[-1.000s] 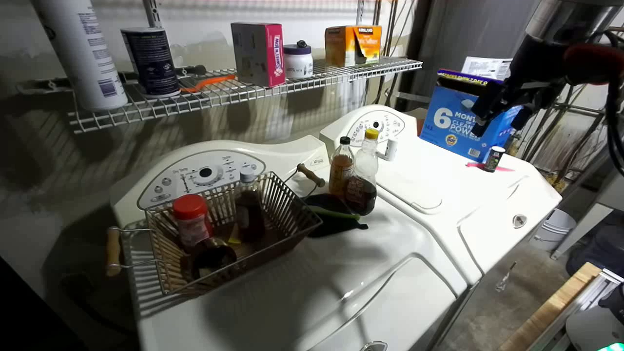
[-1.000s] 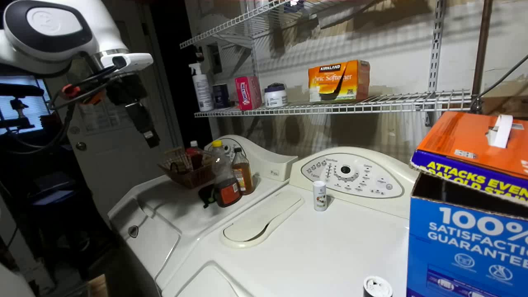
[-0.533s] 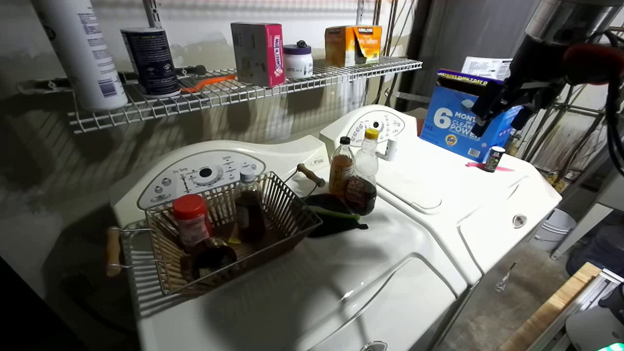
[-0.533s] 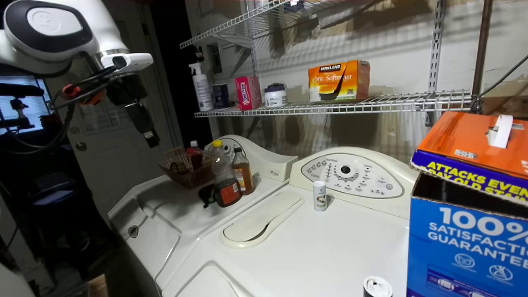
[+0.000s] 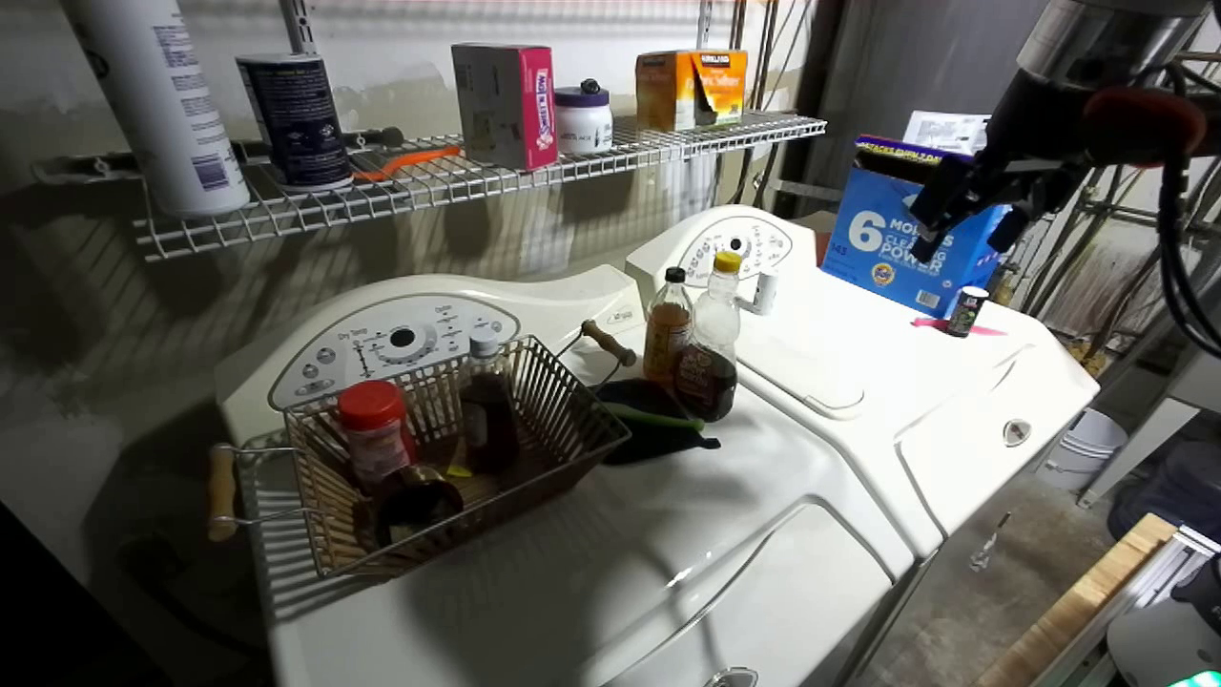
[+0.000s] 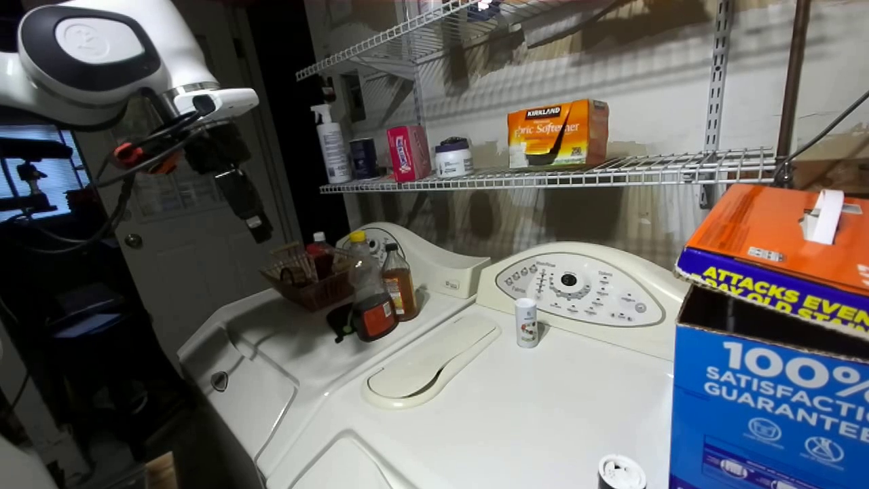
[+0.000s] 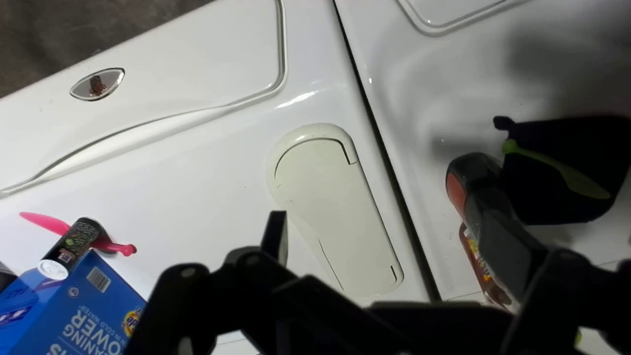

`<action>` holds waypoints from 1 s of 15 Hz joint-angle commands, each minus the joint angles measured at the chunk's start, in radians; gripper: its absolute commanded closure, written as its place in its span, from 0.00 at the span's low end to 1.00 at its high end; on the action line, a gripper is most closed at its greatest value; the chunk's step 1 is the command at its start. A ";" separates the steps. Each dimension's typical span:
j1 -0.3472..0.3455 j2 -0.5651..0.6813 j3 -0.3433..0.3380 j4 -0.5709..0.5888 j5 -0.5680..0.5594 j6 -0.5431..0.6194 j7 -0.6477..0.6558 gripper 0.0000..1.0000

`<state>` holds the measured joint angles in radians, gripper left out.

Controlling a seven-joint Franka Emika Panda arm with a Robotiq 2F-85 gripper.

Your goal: Press a button on the washing machine on the right.

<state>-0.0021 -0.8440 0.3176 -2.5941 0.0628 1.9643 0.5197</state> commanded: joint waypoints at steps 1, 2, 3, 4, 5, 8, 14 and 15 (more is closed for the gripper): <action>-0.046 0.142 0.000 0.026 -0.014 0.116 0.025 0.00; -0.053 0.190 -0.007 0.036 -0.013 0.154 0.013 0.00; -0.060 0.237 -0.013 0.047 -0.013 0.183 0.012 0.00; -0.066 0.288 -0.022 0.064 -0.016 0.214 0.004 0.00; -0.077 0.346 -0.033 0.089 -0.021 0.241 0.002 0.00; -0.089 0.514 -0.073 0.180 -0.034 0.339 -0.016 0.00; -0.061 0.811 -0.171 0.442 -0.063 0.390 -0.130 0.00; -0.053 0.860 -0.182 0.494 -0.069 0.388 -0.147 0.00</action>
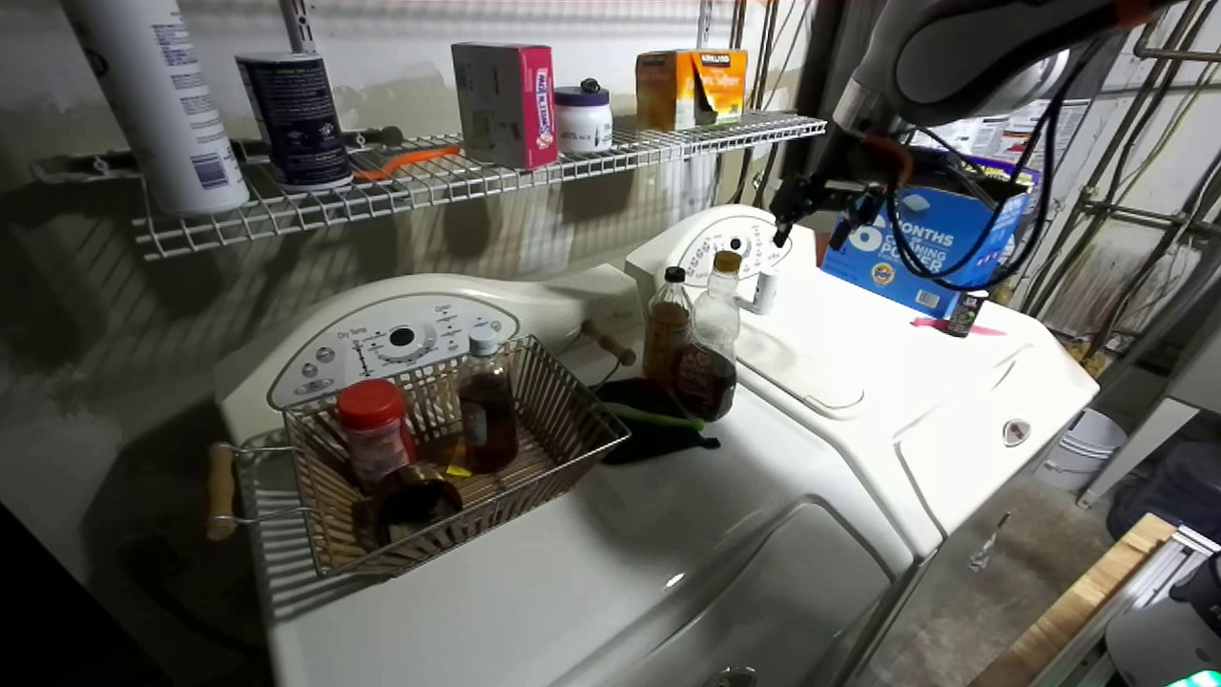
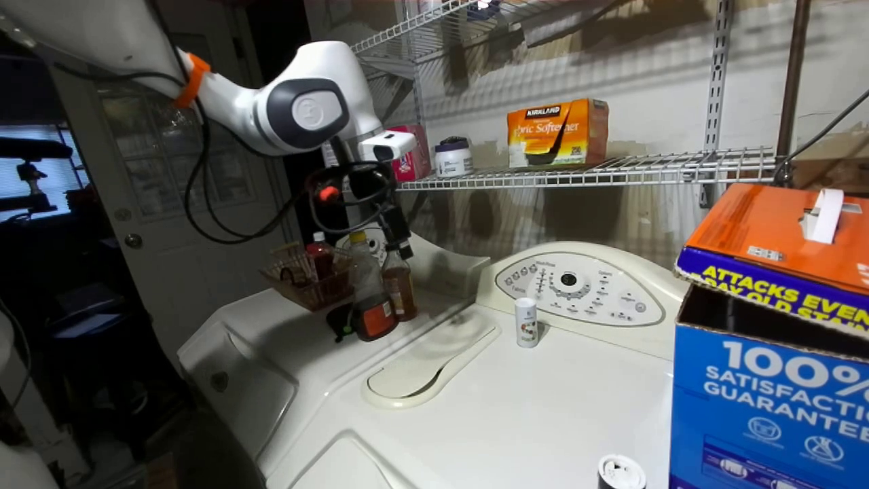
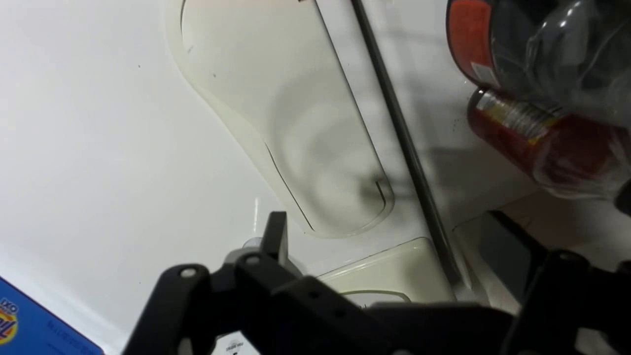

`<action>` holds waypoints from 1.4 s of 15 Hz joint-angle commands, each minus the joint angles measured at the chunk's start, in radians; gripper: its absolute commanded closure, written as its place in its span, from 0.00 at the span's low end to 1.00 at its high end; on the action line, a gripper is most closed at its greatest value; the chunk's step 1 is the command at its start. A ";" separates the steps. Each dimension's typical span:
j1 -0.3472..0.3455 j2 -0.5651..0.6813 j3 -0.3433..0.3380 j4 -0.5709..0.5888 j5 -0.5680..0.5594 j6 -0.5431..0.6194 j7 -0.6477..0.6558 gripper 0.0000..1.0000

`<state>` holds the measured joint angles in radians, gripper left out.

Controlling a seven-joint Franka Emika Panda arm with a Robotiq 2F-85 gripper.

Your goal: Press a button on the washing machine on the right.

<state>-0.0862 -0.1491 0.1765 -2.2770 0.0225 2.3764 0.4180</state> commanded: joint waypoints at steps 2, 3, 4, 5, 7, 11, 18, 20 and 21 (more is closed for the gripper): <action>0.049 0.252 -0.059 0.267 -0.031 -0.010 -0.050 0.00; 0.058 0.285 -0.069 0.300 -0.048 0.013 -0.025 0.00; 0.070 0.327 -0.077 0.345 -0.041 0.000 -0.030 0.00; 0.081 0.362 -0.087 0.379 -0.033 0.004 -0.013 0.00; 0.091 0.289 -0.104 0.292 -0.014 0.007 -0.041 0.00; 0.097 0.285 -0.112 0.290 -0.015 0.007 -0.040 0.00; 0.095 0.408 -0.120 0.301 0.026 0.288 -0.118 0.28; 0.086 0.468 -0.113 0.318 0.046 0.360 -0.188 0.37; 0.082 0.495 -0.109 0.328 0.060 0.385 -0.214 0.44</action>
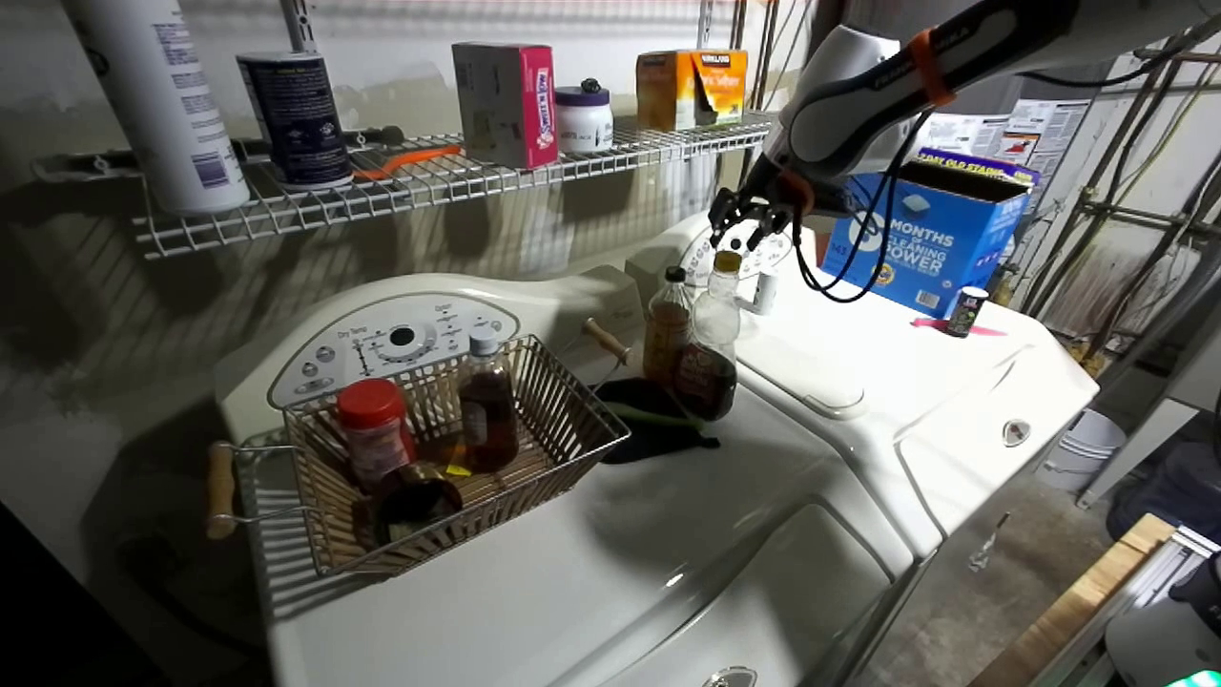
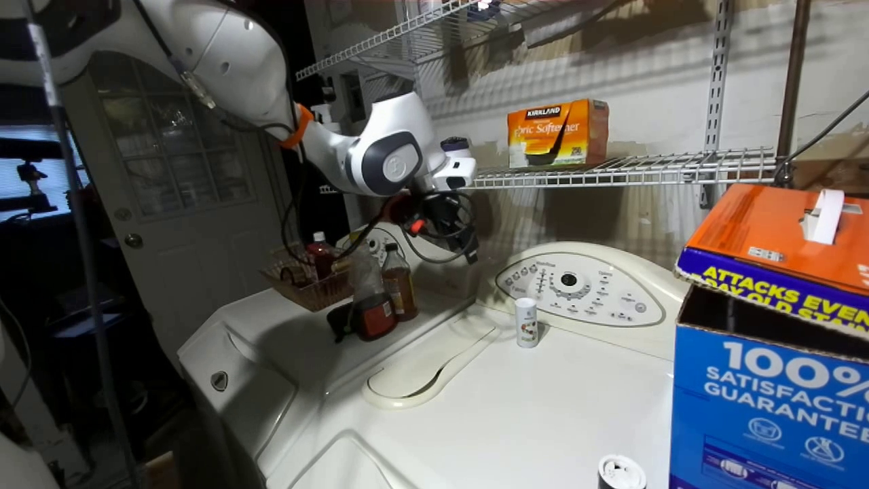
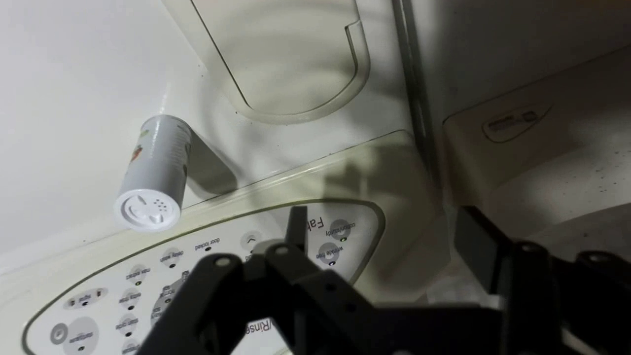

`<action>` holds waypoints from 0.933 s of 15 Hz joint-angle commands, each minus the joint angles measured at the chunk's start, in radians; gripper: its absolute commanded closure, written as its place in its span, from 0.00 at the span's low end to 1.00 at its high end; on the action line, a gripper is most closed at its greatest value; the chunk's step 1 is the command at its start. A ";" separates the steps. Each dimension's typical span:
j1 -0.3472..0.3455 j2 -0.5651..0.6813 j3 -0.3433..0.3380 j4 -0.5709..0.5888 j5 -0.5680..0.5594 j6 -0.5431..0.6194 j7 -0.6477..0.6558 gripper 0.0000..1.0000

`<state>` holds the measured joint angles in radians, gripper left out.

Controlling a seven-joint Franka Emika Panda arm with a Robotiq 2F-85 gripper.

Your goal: Press a button on the washing machine on the right.

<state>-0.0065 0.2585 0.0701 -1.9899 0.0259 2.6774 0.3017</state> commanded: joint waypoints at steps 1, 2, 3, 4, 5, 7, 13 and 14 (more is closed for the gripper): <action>-0.003 0.115 0.002 0.054 0.070 0.100 -0.124 0.53; -0.011 0.140 0.013 0.066 0.092 0.117 -0.153 0.59; -0.013 0.164 0.016 0.079 0.100 0.134 -0.169 0.67; -0.016 0.187 0.017 0.100 0.108 0.138 -0.180 0.73; -0.021 0.204 0.021 0.115 0.117 0.141 -0.192 0.80; -0.024 0.237 0.020 0.155 0.123 0.147 -0.202 0.94; -0.019 0.301 -0.017 0.257 0.101 0.126 -0.181 1.00; -0.016 0.310 -0.025 0.268 0.097 0.126 -0.178 1.00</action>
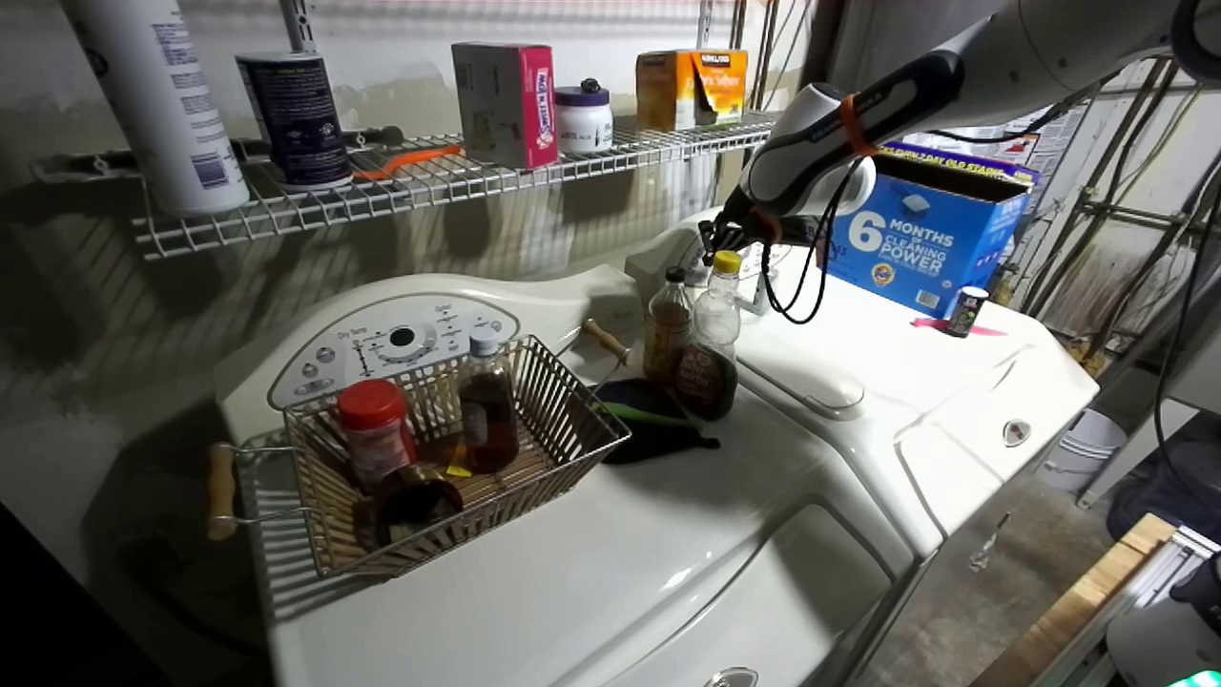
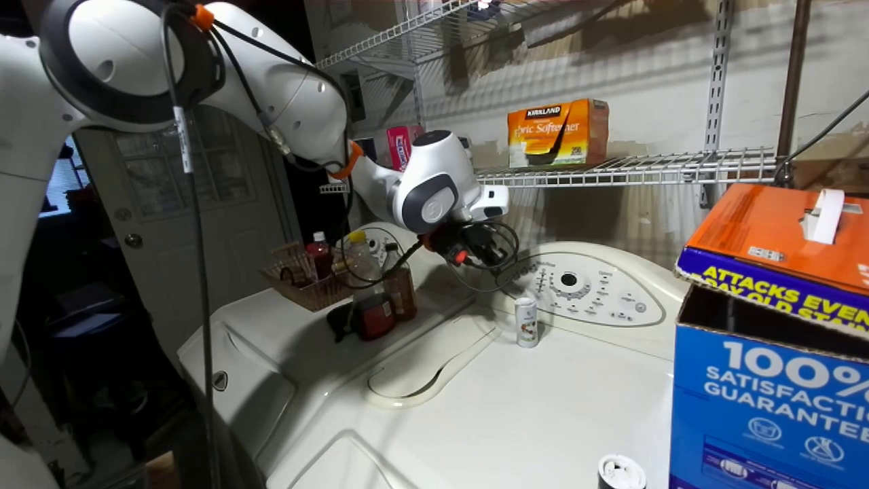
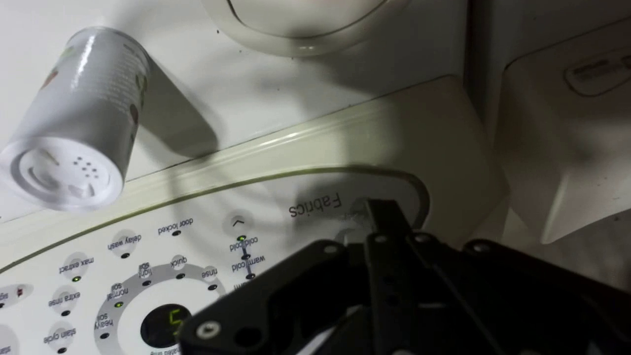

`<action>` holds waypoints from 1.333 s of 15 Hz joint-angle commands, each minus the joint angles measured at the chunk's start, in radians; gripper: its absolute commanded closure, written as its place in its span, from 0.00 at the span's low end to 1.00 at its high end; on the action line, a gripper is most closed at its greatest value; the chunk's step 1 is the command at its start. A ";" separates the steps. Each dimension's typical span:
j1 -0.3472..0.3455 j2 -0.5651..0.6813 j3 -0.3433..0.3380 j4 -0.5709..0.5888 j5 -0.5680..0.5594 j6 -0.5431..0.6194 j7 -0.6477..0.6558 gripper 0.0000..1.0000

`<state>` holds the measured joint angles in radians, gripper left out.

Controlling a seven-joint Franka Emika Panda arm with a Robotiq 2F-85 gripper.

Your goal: Press a button on the washing machine on the right.

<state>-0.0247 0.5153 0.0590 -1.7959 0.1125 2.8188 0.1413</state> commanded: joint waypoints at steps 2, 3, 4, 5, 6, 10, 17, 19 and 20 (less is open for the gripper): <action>0.004 0.070 -0.019 0.091 0.010 -0.020 -0.013 1.00; 0.005 0.078 -0.021 0.099 0.010 -0.020 -0.012 1.00; 0.005 0.086 -0.021 0.107 0.010 -0.021 -0.011 1.00; 0.004 0.093 -0.020 0.115 0.012 -0.021 -0.012 1.00; 0.003 0.099 -0.017 0.123 0.015 -0.024 -0.012 1.00; 0.012 0.119 -0.027 0.149 0.006 -0.027 -0.003 1.00; 0.021 0.147 -0.040 0.181 0.002 -0.044 0.006 1.00; 0.021 0.155 -0.037 0.189 0.003 -0.042 0.004 1.00; 0.025 0.159 -0.041 0.192 -0.001 -0.039 0.006 1.00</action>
<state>-0.0168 0.6415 0.0341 -1.6572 0.1122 2.8058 0.1415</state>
